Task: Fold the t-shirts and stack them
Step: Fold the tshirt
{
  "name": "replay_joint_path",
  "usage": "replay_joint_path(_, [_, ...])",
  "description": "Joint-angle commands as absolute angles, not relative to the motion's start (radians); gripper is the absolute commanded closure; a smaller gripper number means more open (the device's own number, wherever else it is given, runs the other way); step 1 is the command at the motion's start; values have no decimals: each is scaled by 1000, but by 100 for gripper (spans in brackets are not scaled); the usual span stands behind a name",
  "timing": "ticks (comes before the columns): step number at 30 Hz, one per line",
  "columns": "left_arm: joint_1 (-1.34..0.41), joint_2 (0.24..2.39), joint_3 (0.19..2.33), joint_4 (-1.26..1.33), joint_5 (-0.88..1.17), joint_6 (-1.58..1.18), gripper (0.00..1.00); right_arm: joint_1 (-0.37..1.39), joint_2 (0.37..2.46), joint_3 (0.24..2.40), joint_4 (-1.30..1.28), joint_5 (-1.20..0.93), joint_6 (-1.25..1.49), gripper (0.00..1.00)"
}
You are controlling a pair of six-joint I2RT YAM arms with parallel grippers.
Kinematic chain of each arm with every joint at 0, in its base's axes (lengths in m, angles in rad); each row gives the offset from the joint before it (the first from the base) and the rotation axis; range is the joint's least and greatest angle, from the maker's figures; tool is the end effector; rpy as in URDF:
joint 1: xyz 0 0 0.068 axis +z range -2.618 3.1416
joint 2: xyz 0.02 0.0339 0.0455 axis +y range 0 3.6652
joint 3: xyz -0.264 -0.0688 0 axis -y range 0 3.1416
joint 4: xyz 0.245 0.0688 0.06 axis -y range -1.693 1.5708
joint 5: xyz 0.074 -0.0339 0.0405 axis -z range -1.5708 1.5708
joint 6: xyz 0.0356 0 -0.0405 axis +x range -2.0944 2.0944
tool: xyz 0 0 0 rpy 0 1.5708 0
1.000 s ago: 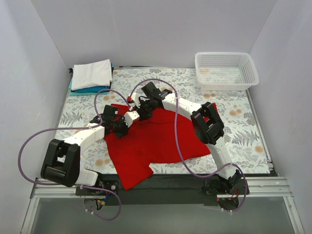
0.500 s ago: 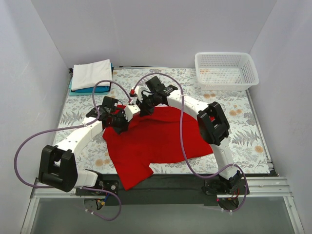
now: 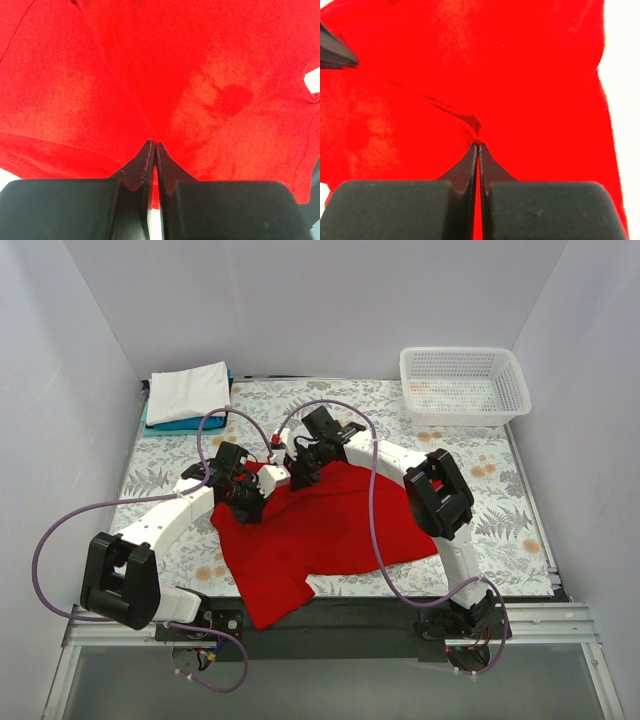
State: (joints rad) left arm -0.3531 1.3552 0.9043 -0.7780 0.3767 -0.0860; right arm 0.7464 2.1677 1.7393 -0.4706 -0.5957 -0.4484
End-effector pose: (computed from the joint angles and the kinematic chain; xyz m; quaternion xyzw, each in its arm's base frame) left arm 0.2264 -0.0974 0.2177 0.1605 0.9551 -0.2165 0.1229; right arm 0.3392 0.3410 0.2037 -0.5877 0.6918 0.3208 0.2705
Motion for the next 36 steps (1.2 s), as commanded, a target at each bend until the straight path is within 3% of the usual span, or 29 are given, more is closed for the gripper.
replay_joint_path(1, [-357, 1364, 899, -785, 379, -94, 100, 744, 2103, 1710, -462, -635, -465, 99])
replay_joint_path(3, [-357, 1367, 897, -793, 394, -91, 100, 744, 2097, 1689, -460, -638, -469, 99])
replay_joint_path(5, [-357, 1365, 899, -804, 419, -97, 91, 746, 2095, 1689, -465, -637, -469, 97])
replay_joint_path(8, [-313, 1355, 933, -795, 483, -135, 75, 738, 2077, 1703, -505, -602, -474, 77])
replay_joint_path(9, [-246, 1362, 969, -792, 507, -146, 73, 729, 2063, 1700, -515, -598, -472, 65])
replay_joint_path(11, [-160, 1396, 1029, -787, 563, -167, 69, 703, 2008, 1678, -522, -607, -466, 56])
replay_joint_path(12, [-84, 1452, 1063, -785, 604, -178, 66, 665, 1988, 1672, -523, -615, -459, 44])
replay_joint_path(14, [-37, 1527, 1175, -782, 620, -216, 63, 597, 1938, 1657, -538, -629, -454, 36])
replay_joint_path(18, [-2, 1695, 1327, -724, 560, -285, 60, 476, 1911, 1657, -595, -591, -468, 38])
replay_joint_path(26, [31, 1963, 1534, -669, 417, -310, 59, 290, 1960, 1611, -626, -391, -569, 50])
replay_joint_path(33, [52, 2010, 1474, -649, 344, -256, 58, 235, 2051, 1595, -620, -255, -620, 55])
replay_joint_path(36, [58, 2010, 1437, -640, 333, -236, 66, 221, 2071, 1574, -620, -207, -635, 56])
